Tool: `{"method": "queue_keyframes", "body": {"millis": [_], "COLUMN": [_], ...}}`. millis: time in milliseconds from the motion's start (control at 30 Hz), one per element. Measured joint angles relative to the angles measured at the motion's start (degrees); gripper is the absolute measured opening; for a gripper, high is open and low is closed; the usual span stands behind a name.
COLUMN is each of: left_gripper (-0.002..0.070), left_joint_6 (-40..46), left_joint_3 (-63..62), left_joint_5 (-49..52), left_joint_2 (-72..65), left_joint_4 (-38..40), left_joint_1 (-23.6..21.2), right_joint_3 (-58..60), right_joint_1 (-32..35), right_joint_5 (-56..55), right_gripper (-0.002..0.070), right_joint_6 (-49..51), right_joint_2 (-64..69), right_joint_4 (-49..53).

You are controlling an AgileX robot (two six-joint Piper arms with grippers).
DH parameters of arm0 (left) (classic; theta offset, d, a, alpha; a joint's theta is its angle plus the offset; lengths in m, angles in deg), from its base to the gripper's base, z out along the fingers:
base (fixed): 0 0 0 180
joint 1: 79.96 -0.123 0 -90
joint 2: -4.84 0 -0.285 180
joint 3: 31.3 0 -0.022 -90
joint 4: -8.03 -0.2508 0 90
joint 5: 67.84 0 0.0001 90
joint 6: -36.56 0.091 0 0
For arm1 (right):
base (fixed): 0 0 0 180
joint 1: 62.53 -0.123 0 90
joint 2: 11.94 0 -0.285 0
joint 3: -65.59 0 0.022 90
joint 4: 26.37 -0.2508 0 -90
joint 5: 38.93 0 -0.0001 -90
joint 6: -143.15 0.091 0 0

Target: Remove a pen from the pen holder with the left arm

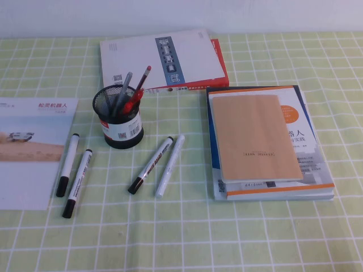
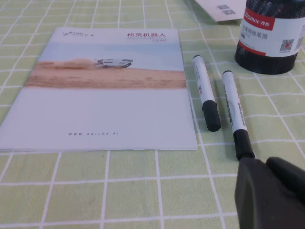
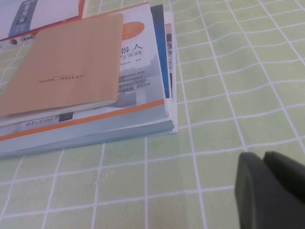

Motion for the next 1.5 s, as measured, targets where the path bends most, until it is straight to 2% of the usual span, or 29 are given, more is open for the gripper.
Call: {"method": "queue_keyframes", "body": {"millis": [1233, 1333, 1500], "left_gripper": [-0.0004, -0.0004, -0.0004], "left_joint_6": [0.0, -1.1, -5.7], "left_joint_3": [0.0, 0.0, 0.0], "left_joint_5": [-1.4, -2.5, -9.7], "left_joint_2": [0.0, 0.0, 0.0], "left_joint_4": [1.6, 4.6, 19.7], "left_joint_1": [0.0, 0.0, 0.0], "right_joint_3": [0.0, 0.0, 0.0], "right_joint_1": [0.0, 0.0, 0.0], "right_joint_5": [0.0, 0.0, 0.0], "right_gripper": [-0.0015, -0.0015, -0.0015], "right_joint_6": [0.0, 0.0, 0.0], "right_joint_2": [0.0, 0.0, 0.0], "right_joint_4": [0.0, 0.0, 0.0]}}
